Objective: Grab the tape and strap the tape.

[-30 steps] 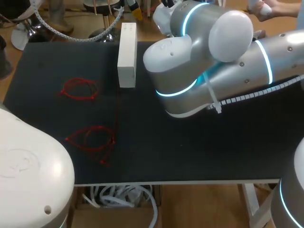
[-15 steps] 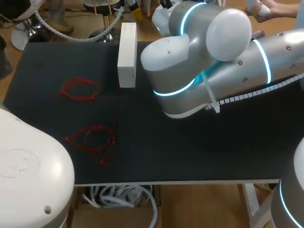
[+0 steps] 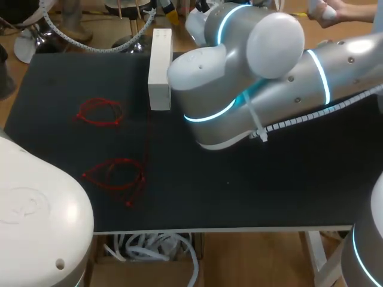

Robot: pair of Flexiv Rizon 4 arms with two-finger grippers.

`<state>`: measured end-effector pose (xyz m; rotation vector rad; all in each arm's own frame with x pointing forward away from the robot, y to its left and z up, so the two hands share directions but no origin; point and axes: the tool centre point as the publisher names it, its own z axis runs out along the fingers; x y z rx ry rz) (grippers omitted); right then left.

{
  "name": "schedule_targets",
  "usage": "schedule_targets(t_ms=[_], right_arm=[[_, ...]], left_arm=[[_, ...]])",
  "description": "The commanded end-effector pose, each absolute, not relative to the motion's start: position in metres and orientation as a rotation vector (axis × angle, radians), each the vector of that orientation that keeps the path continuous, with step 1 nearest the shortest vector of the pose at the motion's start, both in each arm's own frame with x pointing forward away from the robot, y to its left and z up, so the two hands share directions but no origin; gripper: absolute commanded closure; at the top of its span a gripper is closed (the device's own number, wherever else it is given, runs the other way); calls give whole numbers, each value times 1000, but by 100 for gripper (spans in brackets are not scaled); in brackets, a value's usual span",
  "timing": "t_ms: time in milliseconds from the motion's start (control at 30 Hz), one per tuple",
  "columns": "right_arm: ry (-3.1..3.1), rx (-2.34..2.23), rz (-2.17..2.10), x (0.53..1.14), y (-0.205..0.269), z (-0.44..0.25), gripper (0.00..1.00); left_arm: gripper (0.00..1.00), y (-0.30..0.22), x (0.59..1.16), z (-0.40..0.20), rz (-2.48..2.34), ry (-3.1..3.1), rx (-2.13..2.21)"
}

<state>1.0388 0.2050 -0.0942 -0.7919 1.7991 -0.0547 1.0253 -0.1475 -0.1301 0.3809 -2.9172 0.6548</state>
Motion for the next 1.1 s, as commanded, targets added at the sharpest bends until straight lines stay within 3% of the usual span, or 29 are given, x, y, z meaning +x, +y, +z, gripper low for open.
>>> schedule_targets(t_ms=[33, 1100], right_arm=[[1805, -799, -81, 1040, 209, -95, 100], [1827, -804, -177, 1037, 218, -104, 100]], left_arm=[[100, -149, 1026, -129, 650, -2917, 381], [100, -149, 1026, -129, 650, -2917, 381]])
